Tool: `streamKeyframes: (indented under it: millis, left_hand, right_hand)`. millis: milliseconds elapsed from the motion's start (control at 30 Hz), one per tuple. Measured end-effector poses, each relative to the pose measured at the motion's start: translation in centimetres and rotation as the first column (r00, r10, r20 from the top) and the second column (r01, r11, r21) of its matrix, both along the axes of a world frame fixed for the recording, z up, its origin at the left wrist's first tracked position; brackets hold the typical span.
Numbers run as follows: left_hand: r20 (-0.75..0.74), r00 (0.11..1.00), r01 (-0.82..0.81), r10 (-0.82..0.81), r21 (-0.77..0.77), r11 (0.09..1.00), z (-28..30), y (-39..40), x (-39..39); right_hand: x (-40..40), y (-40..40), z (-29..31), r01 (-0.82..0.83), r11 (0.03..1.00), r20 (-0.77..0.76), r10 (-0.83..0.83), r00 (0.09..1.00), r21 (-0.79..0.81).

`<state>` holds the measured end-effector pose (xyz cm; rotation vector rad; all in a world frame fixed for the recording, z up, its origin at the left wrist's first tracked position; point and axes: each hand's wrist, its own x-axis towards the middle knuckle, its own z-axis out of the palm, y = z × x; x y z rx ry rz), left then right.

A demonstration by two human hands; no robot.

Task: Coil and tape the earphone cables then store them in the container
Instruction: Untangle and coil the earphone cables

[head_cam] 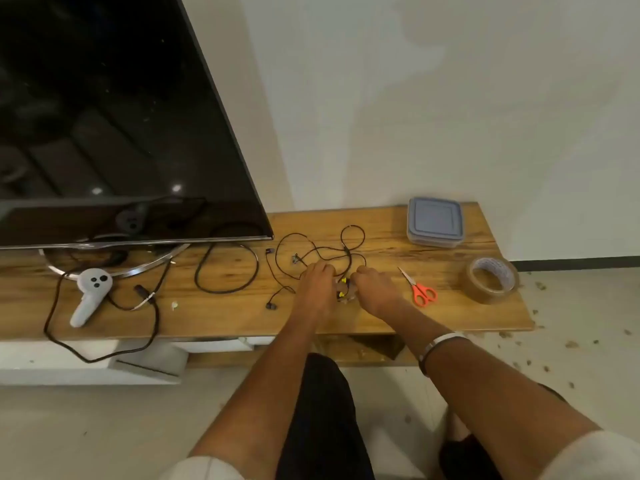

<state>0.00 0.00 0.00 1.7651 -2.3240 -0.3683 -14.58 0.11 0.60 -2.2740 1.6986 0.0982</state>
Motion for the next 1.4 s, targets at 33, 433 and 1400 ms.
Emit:
streamKeyframes:
  millis: [33,433,1400]
  left_hand:
    - [0.004,1.000,-0.004,0.004,0.018,1.000,-0.1,0.0,0.1]
    - [0.051,0.996,-0.075,0.070,0.101,0.992,-2.1,0.2,3.8]
    - [-0.062,0.997,-0.061,0.054,-0.112,0.992,3.5,-2.7,2.6]
  right_hand:
    - [0.1,0.1,0.0,-0.008,1.000,-0.014,0.008,1.000,0.002]
    - [4.9,1.2,-3.1,-0.182,0.982,0.231,0.165,0.959,0.055]
    - [1.1,-2.8,4.9,-0.062,0.996,0.526,0.084,0.846,-0.059]
